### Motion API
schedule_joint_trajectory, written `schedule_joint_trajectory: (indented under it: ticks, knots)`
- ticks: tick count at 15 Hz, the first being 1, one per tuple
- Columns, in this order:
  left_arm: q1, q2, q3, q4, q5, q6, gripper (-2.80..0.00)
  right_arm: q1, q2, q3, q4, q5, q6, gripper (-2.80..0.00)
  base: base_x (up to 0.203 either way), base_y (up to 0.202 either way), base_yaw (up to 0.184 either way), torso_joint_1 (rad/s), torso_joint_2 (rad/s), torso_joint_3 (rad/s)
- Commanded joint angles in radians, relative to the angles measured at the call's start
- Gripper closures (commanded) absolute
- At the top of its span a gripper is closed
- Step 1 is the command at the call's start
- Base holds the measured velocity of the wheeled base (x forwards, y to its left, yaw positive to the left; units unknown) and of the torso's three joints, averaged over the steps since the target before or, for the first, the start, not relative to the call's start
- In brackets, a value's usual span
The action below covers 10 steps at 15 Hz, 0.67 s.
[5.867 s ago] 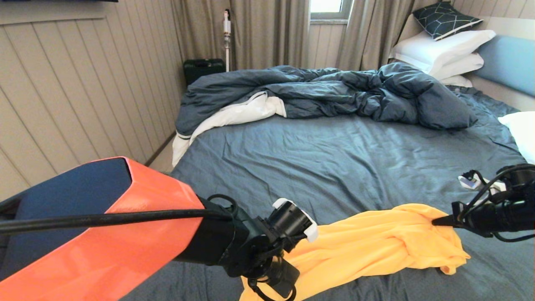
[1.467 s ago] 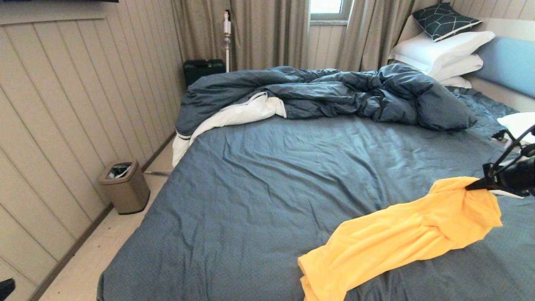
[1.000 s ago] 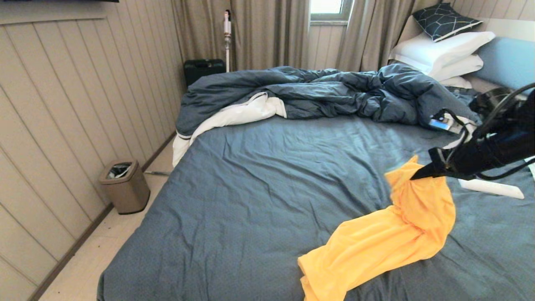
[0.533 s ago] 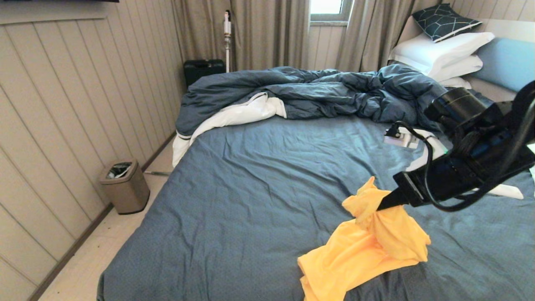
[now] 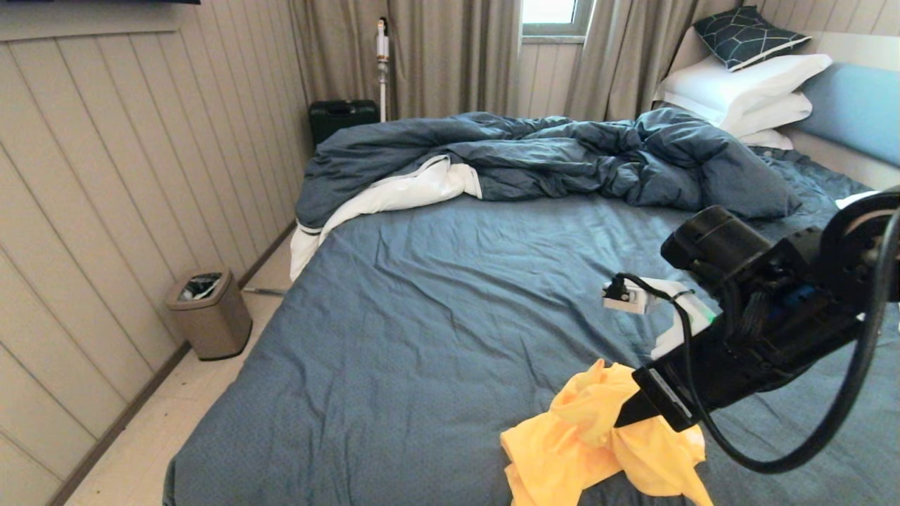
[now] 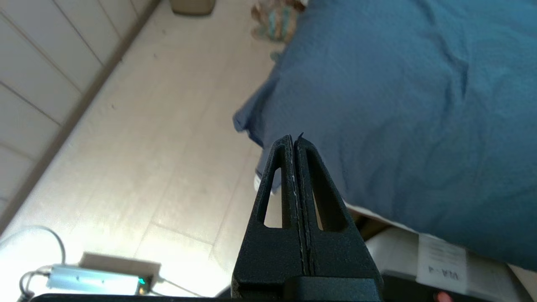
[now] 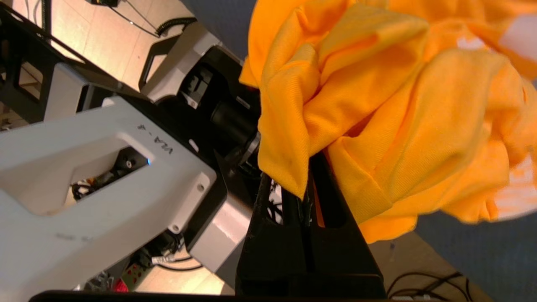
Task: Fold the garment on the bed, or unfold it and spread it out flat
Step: Fold the yellow T-shirt
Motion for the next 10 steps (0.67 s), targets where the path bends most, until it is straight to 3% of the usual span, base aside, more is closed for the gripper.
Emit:
schedule_joint_trajectory:
  ticks: [1, 3, 5, 6, 7, 10]
  knots:
    - [0.001, -0.032, 0.03, -0.051, 0.059, 0.033, 0.0, 0.015, 0.045, 0.0, -0.008, -0.001, 0.006, 0.0, 0.0, 0.0, 0.0, 0.0, 0.0, 0.0]
    - [0.001, -0.032, 0.055, -0.243, 0.049, 0.138, 0.0, 0.017, 0.064, -0.006, -0.01, -0.009, 0.007, 0.0, 0.0, 0.0, 0.0, 0.0, 0.0, 0.0]
    - [0.002, -0.032, 0.142, -0.401, -0.058, 0.269, 0.0, 0.017, 0.07, -0.018, -0.01, -0.012, 0.007, 0.0, 0.0, 0.0, 0.0, 0.0, 0.0, 0.0]
    - [0.02, -0.032, 0.169, -0.428, -0.101, 0.314, 0.0, 0.017, 0.071, -0.018, -0.011, -0.012, 0.007, 0.0, 0.0, 0.0, 0.0, 0.0, 0.0, 0.0]
    - [0.064, -0.032, 0.177, -0.429, -0.105, 0.321, 0.0, 0.015, 0.073, -0.018, -0.02, -0.012, 0.007, 0.0, 0.0, 0.0, 0.0, 0.0, 0.0, 0.0]
    - [0.305, -0.059, 0.185, -0.42, -0.133, 0.302, 0.0, 0.015, 0.091, -0.02, -0.054, -0.019, 0.007, 0.0, 0.0, 0.0, 0.0, 0.0, 0.0, 0.0]
